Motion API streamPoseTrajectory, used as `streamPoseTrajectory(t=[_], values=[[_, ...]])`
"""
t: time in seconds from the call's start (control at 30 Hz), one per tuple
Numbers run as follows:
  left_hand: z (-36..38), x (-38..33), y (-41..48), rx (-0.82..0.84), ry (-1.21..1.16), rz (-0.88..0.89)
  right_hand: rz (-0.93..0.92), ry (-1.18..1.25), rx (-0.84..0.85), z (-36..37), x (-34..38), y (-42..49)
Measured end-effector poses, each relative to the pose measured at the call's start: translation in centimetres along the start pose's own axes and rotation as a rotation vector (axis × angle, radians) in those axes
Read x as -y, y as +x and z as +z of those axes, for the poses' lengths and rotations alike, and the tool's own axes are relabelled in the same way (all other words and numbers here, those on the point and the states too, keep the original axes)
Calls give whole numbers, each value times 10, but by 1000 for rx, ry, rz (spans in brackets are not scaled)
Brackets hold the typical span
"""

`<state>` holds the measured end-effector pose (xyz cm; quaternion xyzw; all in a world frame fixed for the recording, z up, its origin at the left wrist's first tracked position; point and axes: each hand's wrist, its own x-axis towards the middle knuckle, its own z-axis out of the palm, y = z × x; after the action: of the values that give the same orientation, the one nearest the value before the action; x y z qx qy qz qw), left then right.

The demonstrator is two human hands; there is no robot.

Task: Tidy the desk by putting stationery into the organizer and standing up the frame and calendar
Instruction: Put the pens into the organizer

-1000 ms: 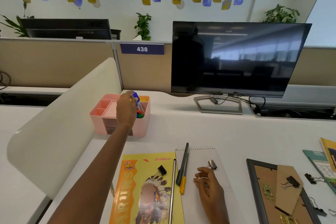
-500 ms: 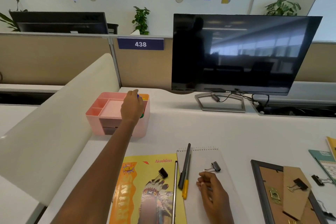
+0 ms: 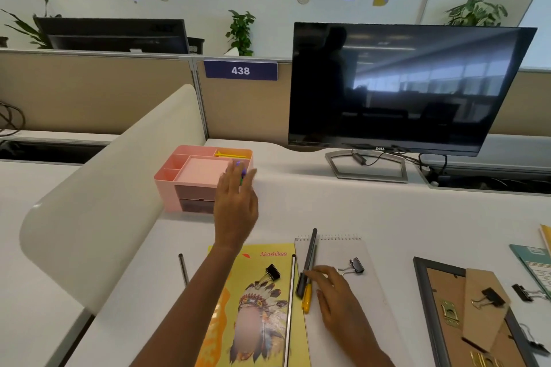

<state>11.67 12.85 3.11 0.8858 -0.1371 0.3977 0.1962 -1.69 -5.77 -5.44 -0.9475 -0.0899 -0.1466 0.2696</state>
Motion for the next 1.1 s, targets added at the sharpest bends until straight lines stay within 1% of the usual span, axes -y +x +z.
streamPoseTrajectory(t=[0.07,0.17,0.23,0.3,0.43,0.47,0.57,0.6,0.7,0.77,0.83,0.9,1.0,1.1], values=[[-1,-4,-18,15,-9,73,-59,-99,84,-7,5,10],[-1,-7,-45,78,-12,138,-90,-166,284,-24,16,25],[-1,-6,-62,145,-16,148,-160,-223,357,-30,19,36],[-2,-4,-74,223,-3,104,-266,-302,405,-32,13,43],[-5,1,-87,395,65,-74,-516,-366,345,-36,0,52],[-5,3,-91,436,88,-109,-547,-400,341,-36,-2,54],[-6,7,-100,482,148,-153,-580,-473,290,-35,-1,54],[-4,10,-102,519,142,-165,-567,-454,255,-36,1,52],[-3,11,-104,541,160,-204,-494,-301,39,-41,10,49],[0,12,-104,546,159,-201,-361,-129,-39,-45,21,51],[2,13,-105,550,157,-212,-125,147,-42,-50,32,54],[2,14,-105,551,146,-217,32,317,-10,-54,40,56],[2,13,-105,551,126,-232,131,466,-84,-51,41,58],[1,13,-105,562,126,-240,196,544,-79,-43,39,55]])
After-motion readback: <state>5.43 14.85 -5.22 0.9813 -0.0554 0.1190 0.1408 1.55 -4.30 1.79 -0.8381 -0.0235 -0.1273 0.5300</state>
